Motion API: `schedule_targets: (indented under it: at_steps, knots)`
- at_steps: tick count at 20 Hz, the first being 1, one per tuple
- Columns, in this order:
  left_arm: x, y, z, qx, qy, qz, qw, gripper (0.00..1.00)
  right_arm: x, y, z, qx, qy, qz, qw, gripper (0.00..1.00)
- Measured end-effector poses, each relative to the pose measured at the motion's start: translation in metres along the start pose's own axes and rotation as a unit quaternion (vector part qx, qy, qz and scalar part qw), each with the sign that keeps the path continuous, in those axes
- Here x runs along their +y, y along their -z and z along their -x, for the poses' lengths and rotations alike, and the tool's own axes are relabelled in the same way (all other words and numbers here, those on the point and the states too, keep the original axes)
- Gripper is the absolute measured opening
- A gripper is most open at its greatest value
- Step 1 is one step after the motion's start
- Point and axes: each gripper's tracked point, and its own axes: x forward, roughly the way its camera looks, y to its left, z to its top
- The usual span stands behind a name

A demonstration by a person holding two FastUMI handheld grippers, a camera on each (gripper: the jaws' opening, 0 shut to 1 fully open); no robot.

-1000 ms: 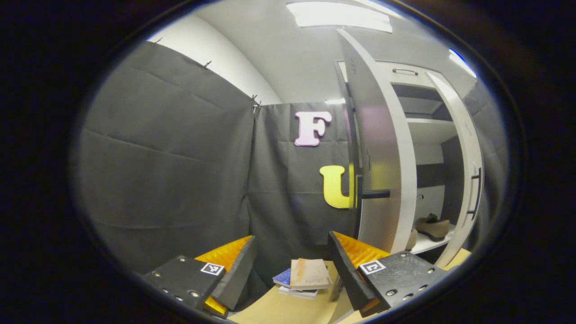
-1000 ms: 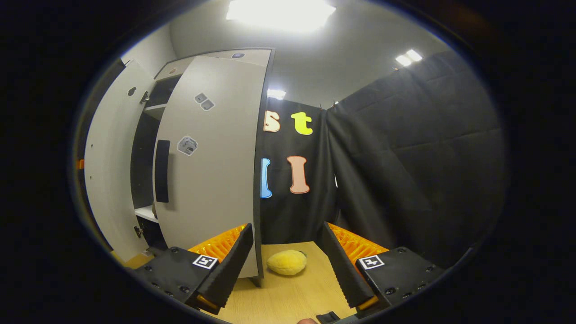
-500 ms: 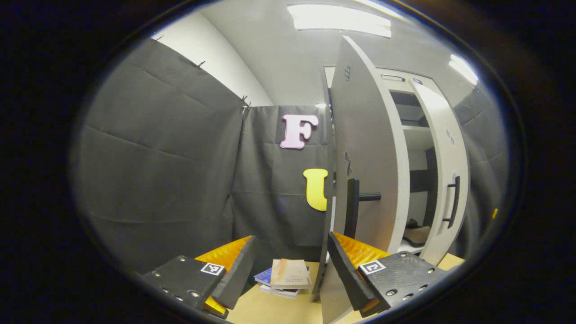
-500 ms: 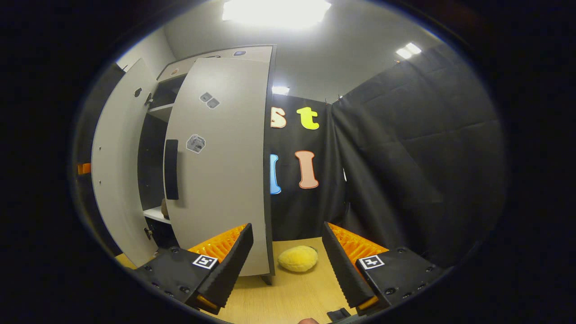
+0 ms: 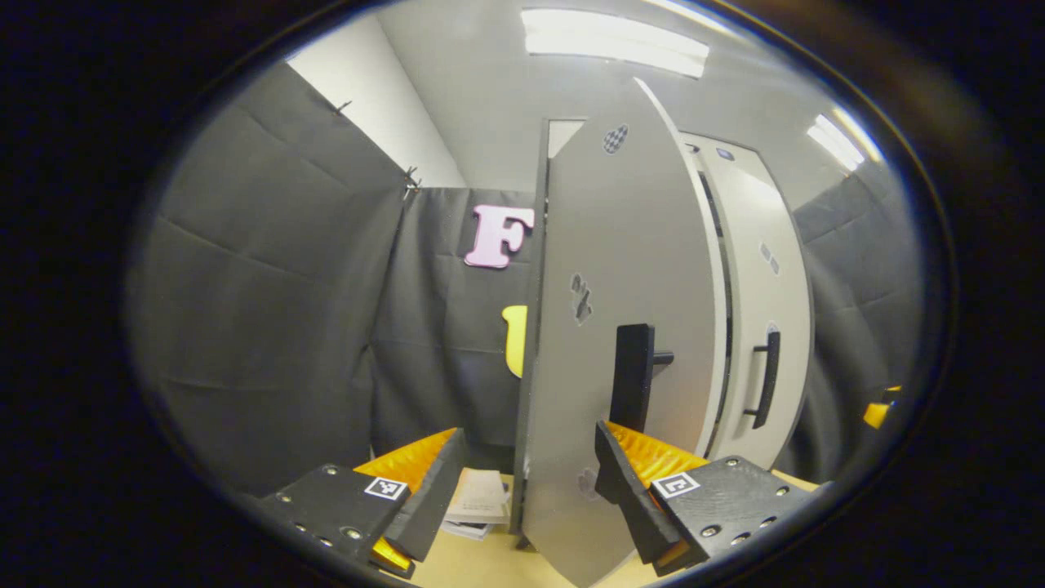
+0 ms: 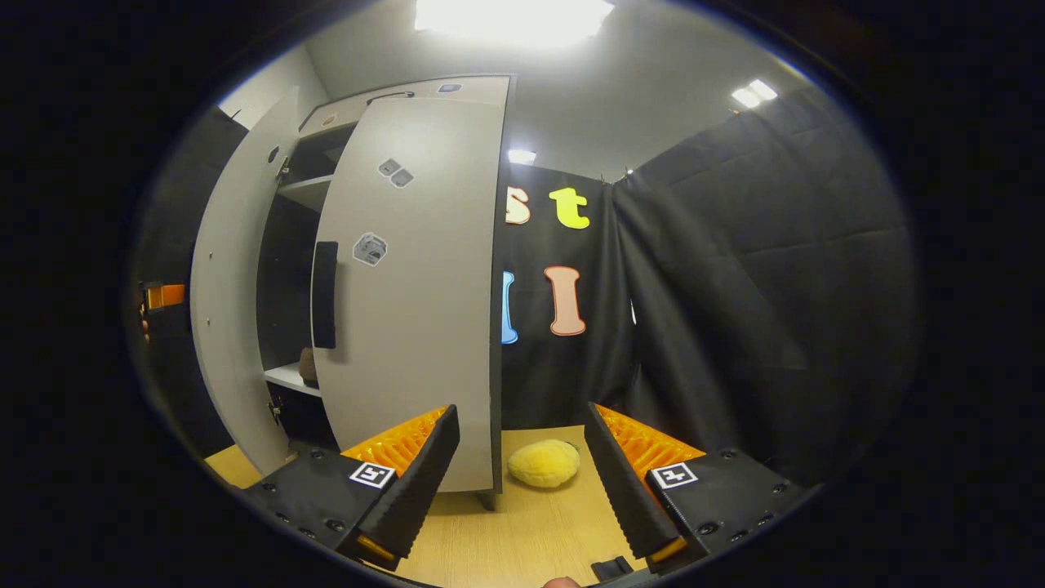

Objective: Grab one shoe with the right hand and put it into the shoe cabinet, grab the other shoe with the left hand and put it into the shoe cabinet; then close the right door with the right hand and the left door with the left hand.

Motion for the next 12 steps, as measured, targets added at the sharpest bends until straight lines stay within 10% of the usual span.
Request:
schedule_targets:
  at_steps: [12]
  knots:
    - [-0.103, 0.018, -0.045, -0.002, 0.04, -0.038, 0.998, 0.99, 0.002, 0.003, 0.0, 0.009, 0.004, -0.013, 1.0, 0.98]
